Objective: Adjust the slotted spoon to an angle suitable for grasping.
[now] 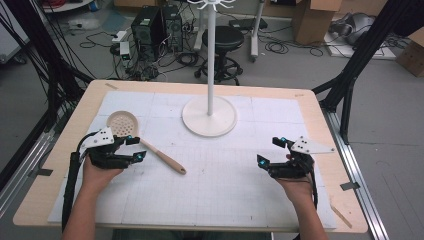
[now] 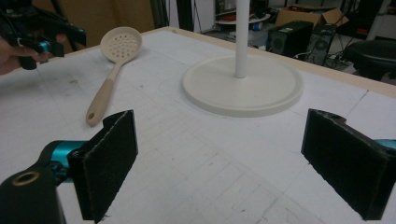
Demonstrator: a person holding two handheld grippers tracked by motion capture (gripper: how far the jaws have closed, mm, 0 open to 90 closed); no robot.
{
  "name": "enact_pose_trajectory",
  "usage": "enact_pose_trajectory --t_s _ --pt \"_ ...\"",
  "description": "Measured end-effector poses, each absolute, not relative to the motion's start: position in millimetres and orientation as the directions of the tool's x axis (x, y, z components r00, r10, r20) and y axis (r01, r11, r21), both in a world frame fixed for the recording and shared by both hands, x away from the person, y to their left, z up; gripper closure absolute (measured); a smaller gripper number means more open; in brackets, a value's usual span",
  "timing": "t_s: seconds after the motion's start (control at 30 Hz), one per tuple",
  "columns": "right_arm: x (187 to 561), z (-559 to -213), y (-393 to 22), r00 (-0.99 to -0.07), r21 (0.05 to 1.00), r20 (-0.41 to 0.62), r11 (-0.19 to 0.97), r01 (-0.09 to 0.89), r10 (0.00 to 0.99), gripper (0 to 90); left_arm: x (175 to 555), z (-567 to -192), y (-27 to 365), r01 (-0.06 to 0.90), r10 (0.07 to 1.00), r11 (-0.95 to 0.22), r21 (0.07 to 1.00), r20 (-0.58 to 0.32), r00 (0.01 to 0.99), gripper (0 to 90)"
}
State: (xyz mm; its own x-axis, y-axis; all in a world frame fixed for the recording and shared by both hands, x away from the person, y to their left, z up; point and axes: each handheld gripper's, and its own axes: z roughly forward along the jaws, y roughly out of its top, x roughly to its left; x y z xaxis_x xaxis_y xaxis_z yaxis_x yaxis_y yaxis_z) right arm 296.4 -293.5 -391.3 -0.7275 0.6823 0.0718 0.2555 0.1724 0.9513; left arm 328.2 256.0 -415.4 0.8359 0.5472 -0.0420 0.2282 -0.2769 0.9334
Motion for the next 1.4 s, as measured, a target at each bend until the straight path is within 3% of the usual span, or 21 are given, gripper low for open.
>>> enact_pose_trajectory --t_s 0.23,0.57,0.77,1.07,1.4 --pt "296.5 -392.1 -290.6 -0.732 0.949 0.067 0.183 0.257 0.678 9.8 337.0 -418.5 260.3 0.276 0.583 -0.251 0.928 -0.083 0.808 55.3" --pt "297.0 -392.2 -288.1 -0.737 0.948 0.068 0.186 0.257 0.673 9.8 351.3 -412.7 253.7 0.296 0.602 -0.31 0.903 -0.054 0.797 68.9" --pt "297.3 -392.4 -288.1 -0.735 0.948 0.066 0.189 0.257 0.674 9.8 373.2 -410.8 240.3 0.322 0.63 -0.38 0.867 -0.012 0.777 72.3" --pt "296.7 -392.1 -290.8 -0.731 0.95 0.074 0.176 0.259 0.678 9.8 392.6 -426.4 241.0 0.425 0.689 -0.393 0.815 -0.044 0.723 85.2" --pt "296.7 -392.1 -289.5 -0.734 0.949 0.068 0.184 0.257 0.676 9.8 398.9 -438.1 241.5 0.487 0.707 -0.409 0.772 -0.069 0.703 89.6"
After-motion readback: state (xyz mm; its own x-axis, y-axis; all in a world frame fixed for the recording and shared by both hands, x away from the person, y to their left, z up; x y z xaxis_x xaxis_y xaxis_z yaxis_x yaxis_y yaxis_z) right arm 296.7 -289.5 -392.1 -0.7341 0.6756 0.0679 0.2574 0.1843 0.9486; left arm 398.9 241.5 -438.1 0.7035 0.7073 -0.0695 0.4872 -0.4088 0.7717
